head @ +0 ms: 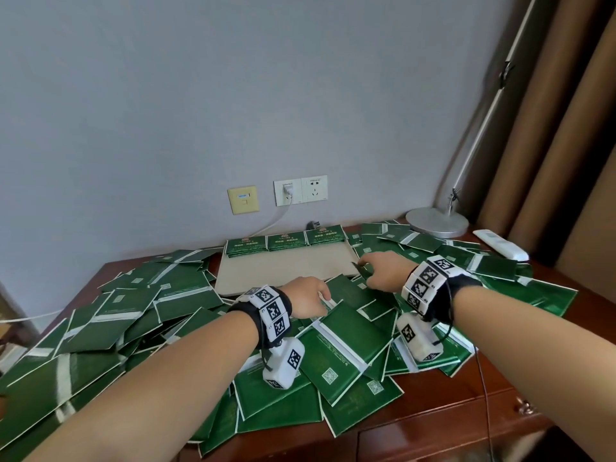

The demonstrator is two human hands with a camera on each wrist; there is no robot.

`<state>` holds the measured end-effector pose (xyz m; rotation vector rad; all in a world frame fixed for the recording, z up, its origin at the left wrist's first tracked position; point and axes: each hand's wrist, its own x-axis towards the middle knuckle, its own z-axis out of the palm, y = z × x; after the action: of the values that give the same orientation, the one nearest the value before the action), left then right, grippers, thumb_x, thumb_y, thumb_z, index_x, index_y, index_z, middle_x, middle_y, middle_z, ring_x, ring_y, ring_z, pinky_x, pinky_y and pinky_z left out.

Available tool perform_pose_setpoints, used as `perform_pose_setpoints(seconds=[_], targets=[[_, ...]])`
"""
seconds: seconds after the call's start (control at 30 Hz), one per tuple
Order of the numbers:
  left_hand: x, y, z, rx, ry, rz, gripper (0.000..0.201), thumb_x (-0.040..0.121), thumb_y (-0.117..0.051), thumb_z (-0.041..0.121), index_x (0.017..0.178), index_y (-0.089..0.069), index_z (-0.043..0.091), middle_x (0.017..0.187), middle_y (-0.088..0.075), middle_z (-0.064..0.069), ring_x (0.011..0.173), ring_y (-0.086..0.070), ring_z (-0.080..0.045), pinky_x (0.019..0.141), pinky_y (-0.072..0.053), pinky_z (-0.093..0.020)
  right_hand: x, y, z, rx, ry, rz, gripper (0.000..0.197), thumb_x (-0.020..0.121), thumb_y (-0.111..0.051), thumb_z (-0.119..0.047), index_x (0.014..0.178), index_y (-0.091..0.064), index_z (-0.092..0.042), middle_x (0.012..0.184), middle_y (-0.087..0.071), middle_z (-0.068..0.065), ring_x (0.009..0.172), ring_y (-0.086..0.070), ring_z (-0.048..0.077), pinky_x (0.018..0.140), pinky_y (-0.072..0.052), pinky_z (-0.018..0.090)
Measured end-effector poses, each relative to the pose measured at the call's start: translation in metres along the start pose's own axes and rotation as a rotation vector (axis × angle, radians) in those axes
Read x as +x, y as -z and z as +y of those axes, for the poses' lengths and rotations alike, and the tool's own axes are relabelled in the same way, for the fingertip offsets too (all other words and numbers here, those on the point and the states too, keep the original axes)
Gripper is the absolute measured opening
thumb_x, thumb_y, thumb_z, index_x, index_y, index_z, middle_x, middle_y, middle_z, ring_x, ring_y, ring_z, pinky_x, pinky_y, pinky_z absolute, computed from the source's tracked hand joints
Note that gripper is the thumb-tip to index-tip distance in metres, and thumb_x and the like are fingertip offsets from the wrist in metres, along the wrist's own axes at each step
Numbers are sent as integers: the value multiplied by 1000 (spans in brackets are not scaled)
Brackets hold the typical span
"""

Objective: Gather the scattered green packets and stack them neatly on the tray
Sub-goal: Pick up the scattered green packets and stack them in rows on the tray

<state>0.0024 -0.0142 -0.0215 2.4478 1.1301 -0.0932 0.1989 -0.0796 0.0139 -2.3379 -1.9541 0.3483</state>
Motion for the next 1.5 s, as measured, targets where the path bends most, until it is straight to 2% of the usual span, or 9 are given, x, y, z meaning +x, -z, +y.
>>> perform_pose_setpoints(seconds=[0.23,0.37,0.53,0.67,0.77,0.9,1.1,1.37,1.5], targets=[[7,-6,16,21,-25,-29,52,87,-69,28,136,-51,22,120,-63,-3,106,-61,-20,95,-50,-33,-7,6,25,89,28,162,66,82,-48,3,139,-47,-31,119,-63,5,75,-56,17,60,-48,27],[10,-9,21,35,-29,-40,60,87,-70,28,141,-46,20,122,-61,-4,108,-60,-22,94,-49,-32,-7,10,34,107,27,198,38,86,-49,-2,112,-70,-20,114,-68,1,92,-63,16,83,-54,30],[14,-13,25,35,-46,-45,65,86,-73,28,143,-43,19,121,-60,-4,103,-58,-19,81,-43,-25,-11,13,40,208,1,161,43,91,-35,0,113,-70,-15,99,-61,-2,63,-62,14,54,-50,21],[19,-15,24,13,-30,-44,67,85,-75,26,144,-45,16,122,-61,-6,107,-60,-22,85,-46,-26,-16,13,42,218,41,151,47,87,-41,7,115,-70,-16,101,-66,-3,62,-60,9,61,-54,18],[22,-17,24,-15,-24,-29,66,85,-76,24,143,-46,14,122,-61,-7,109,-60,-23,85,-45,-25,-16,11,46,201,80,252,27,86,-61,-6,106,-74,-17,103,-73,0,85,-64,11,86,-53,26],[24,-17,22,-55,-16,3,62,84,-77,22,139,-50,10,125,-60,-9,112,-60,-26,89,-44,-26,-12,10,48,218,82,309,15,82,-73,-21,97,-76,-19,87,-65,-9,89,-63,14,87,-52,31],[13,9,-4,-221,53,123,47,85,-75,16,128,-58,8,114,-64,-13,84,-64,-24,79,-53,-34,5,10,36,122,94,397,16,82,-74,-26,96,-76,-21,121,-53,4,114,-47,23,100,-39,35],[-33,49,-61,-239,155,259,24,82,-74,9,103,-64,14,94,-61,-2,74,-66,-23,74,-57,-36,16,4,3,139,109,296,12,84,-68,-18,91,-75,-12,87,-70,2,82,-60,18,73,-40,21],[-46,48,-68,-159,128,270,15,77,-78,6,87,-73,16,97,-69,-1,94,-66,-21,84,-52,-29,16,1,0,171,128,286,21,84,-66,-12,103,-76,-15,102,-73,-1,92,-65,14,86,-48,21]])
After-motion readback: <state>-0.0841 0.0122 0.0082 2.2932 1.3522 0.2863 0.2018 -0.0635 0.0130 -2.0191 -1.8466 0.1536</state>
